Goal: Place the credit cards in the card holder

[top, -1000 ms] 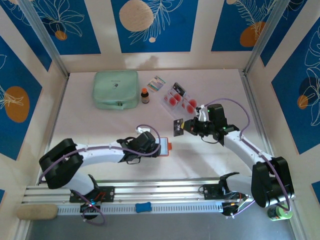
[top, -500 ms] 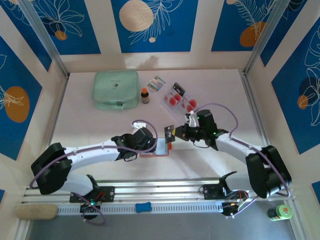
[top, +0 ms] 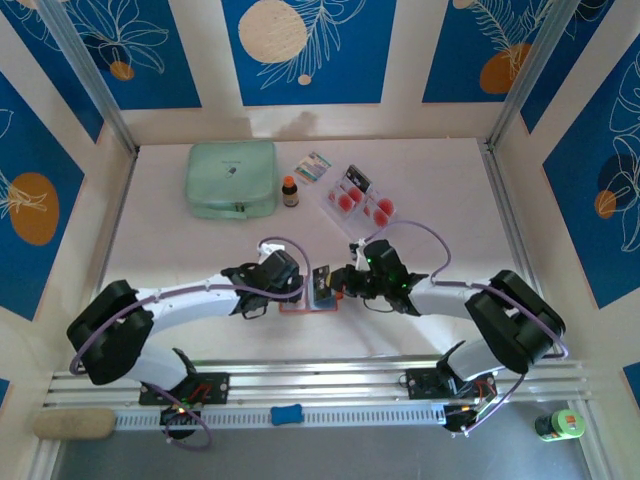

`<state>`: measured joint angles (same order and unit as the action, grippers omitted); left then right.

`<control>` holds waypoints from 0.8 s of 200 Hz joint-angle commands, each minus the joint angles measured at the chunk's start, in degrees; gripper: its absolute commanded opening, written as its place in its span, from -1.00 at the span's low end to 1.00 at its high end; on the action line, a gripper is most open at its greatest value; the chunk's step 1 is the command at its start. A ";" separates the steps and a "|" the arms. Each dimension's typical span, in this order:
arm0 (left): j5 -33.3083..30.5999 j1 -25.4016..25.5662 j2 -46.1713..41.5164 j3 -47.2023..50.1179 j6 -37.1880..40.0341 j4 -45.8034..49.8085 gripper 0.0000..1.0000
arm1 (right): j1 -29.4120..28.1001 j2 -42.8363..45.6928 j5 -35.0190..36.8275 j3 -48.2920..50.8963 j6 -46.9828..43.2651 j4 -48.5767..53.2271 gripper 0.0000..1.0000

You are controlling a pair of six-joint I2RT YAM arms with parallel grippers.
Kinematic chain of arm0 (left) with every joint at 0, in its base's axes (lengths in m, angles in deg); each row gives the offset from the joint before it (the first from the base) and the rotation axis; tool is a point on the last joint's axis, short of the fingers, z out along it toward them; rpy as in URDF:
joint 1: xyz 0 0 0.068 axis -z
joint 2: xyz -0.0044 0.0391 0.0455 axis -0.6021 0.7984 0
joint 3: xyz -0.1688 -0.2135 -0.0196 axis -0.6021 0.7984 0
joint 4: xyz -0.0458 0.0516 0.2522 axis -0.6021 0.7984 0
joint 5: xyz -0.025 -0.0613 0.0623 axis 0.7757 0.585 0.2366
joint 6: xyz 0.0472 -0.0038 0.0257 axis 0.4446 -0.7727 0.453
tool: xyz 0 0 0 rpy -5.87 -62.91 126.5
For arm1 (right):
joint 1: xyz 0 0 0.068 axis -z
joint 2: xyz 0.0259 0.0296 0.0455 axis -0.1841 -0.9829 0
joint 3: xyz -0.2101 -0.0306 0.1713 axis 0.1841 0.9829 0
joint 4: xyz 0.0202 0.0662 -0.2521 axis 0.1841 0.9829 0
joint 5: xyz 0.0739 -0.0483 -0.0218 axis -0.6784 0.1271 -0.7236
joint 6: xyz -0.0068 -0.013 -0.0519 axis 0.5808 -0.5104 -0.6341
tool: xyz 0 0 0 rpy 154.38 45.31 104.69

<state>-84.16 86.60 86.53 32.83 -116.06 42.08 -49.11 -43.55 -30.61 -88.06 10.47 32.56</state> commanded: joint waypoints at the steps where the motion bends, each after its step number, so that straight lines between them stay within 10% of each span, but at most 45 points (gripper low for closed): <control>1: 0.70 -0.54 1.03 1.10 0.89 -0.02 0.99 | -0.76 -1.26 2.69 0.69 1.04 -4.23 -1.00; 160: 0.39 -0.54 1.13 4.45 -1.35 0.12 0.99 | -2.98 -6.17 2.62 -0.39 2.50 -10.31 -1.00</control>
<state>-83.70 86.52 87.36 35.98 -116.72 41.51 -51.60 -49.04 -28.33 -88.06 12.41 24.71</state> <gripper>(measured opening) 0.997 0.044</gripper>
